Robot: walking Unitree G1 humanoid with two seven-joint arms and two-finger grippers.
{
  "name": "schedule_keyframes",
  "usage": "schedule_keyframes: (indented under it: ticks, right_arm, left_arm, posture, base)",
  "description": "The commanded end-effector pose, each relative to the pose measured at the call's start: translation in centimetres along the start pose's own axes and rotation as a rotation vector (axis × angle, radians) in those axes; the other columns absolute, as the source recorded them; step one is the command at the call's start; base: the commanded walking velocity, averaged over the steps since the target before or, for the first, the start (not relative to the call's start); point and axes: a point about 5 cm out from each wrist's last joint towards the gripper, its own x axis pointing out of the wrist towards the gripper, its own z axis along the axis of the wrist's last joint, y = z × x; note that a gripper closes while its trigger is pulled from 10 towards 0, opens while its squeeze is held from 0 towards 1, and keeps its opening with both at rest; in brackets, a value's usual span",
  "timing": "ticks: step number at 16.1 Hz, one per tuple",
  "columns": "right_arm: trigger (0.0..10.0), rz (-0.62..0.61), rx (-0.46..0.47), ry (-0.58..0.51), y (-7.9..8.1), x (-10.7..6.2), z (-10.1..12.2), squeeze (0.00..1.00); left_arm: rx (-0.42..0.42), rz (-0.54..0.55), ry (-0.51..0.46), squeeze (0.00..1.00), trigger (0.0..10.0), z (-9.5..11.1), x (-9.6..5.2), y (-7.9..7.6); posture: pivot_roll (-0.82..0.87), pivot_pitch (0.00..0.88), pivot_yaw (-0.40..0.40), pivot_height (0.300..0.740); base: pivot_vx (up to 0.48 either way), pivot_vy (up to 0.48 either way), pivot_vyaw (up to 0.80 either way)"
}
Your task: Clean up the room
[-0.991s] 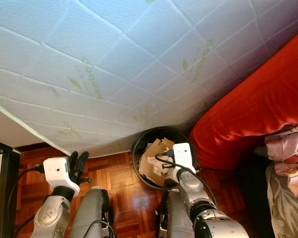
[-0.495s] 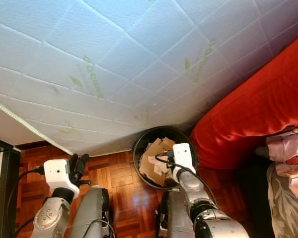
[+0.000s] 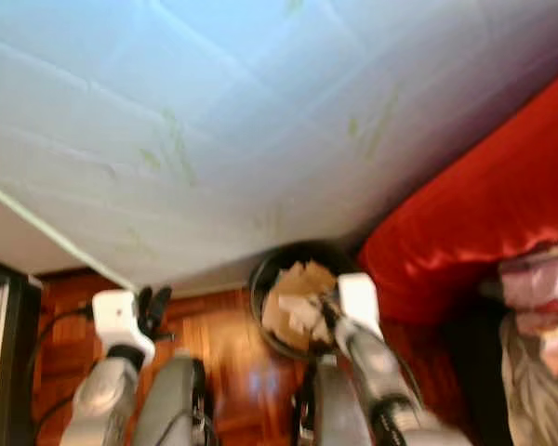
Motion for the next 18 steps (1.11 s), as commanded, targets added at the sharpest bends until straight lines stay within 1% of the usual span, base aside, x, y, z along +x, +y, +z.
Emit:
schedule_keyframes:
  ticks: [1, 2, 3, 4, 5, 6, 7, 8, 10, 11, 12, 15, 18]
  right_arm:
    - [10.0, -0.033, 0.04, 0.033, -0.9, -0.7, -1.6, 0.0]
    - [10.0, -0.038, 0.045, 0.072, -1.3, -1.6, -3.8, 0.0]
    - [10.0, -0.068, 0.068, 0.097, -1.7, -2.2, -4.9, 0.0]
    - [10.0, -0.096, 0.092, 0.117, -2.1, -2.7, -5.8, 0.0]
    - [10.0, -0.114, 0.114, 0.149, -2.3, -3.2, -6.8, 0.0]
    - [10.0, -0.117, 0.118, 0.189, -2.3, -3.8, -8.1, 0.0]
    - [10.0, -0.136, 0.122, 0.22, -2.4, -4.3, -8.9, 0.0]
    - [10.0, -0.155, 0.146, 0.233, -2.7, -4.8, -9.7, 0.0]
    - [10.0, -0.174, 0.172, 0.267, -2.9, -5.5, -10.7, 0.0]
    - [10.0, -0.17, 0.172, 0.303, -3.0, -6.2, -11.8, 0.0]
    - [10.0, -0.172, 0.17, 0.323, -3.0, -6.6, -12.3, 0.0]
    - [10.0, -0.161, 0.19, 0.355, -2.7, -7.1, -13.2, 0.0]
    - [10.0, -0.128, 0.186, 0.357, -2.1, -7.0, -13.1, 0.0]
  left_arm:
    - [0.012, 0.008, 0.049, 0.0, 10.0, -1.4, -0.6, 0.4]
    - [0.02, 0.012, 0.099, 0.0, 10.0, -2.4, -0.1, 0.9]
    - [0.038, 0.02, 0.135, 0.0, 10.0, -3.1, 0.1, 1.5]
    - [0.057, 0.032, 0.183, 0.0, 10.0, -4.0, 0.2, 2.2]
    - [0.065, 0.041, 0.252, 0.0, 10.0, -5.1, 0.2, 2.8]
    - [0.066, 0.04, 0.341, 0.0, 10.0, -6.5, -0.3, 3.0]
    - [0.068, 0.038, 0.408, 0.0, 10.0, -7.4, -0.8, 2.9]
    - [0.064, 0.04, 0.497, 0.0, 10.0, -8.8, -1.9, 3.0]
    - [0.065, 0.055, 0.614, 0.0, 10.0, -10.4, -3.2, 3.0]
    - [0.07, 0.06, 0.678, 0.0, 10.0, -11.4, -4.3, 2.8]
    - [0.068, 0.065, 0.694, 0.0, 10.0, -11.7, -4.7, 2.7]
    - [0.062, 0.099, 0.713, 0.0, 10.0, -12.1, -5.1, 2.9]
    - [0.071, 0.102, 0.717, 0.0, 10.0, -12.0, -5.1, 3.0]
  posture:
    - [0.13, 0.224, -0.052, 0.7]
    - [0.13, 0.184, -0.043, 0.72]
    - [0.12, 0.146, -0.033, 0.735]
    - [0.11, 0.124, -0.025, 0.74]
    - [0.1, 0.083, -0.011, 0.74]
    - [0.09, 0.055, -0.009, 0.74]
    - [0.08, 0.044, -0.006, 0.74]
    - [0.07, 0.036, -0.005, 0.74]
    - [0.04, 0.019, -0.011, 0.74]
    - [0.03, 0.018, -0.011, 0.74]
    - [0.03, 0.013, -0.008, 0.74]
    - [0.02, 0.018, 0.002, 0.74]
    - [0.0, 0.025, 0.026, 0.74]
  base:
    - [0.0, 0.0, 0.0]
    - [0.0, 0.0, 0.0]
    - [0.0, 0.0, 0.0]
    - [0.0, 0.0, 0.0]
    - [0.0, 0.0, 0.0]
    - [0.0, 0.0, 0.0]
    - [0.0, 0.0, 0.0]
    - [0.0, 0.0, 0.0]
    - [0.0, 0.0, 0.0]
    - [0.0, 0.0, 0.0]
    - [0.0, 0.0, 0.0]
    - [0.0, 0.0, 0.0]
    - [0.0, 0.0, 0.0]
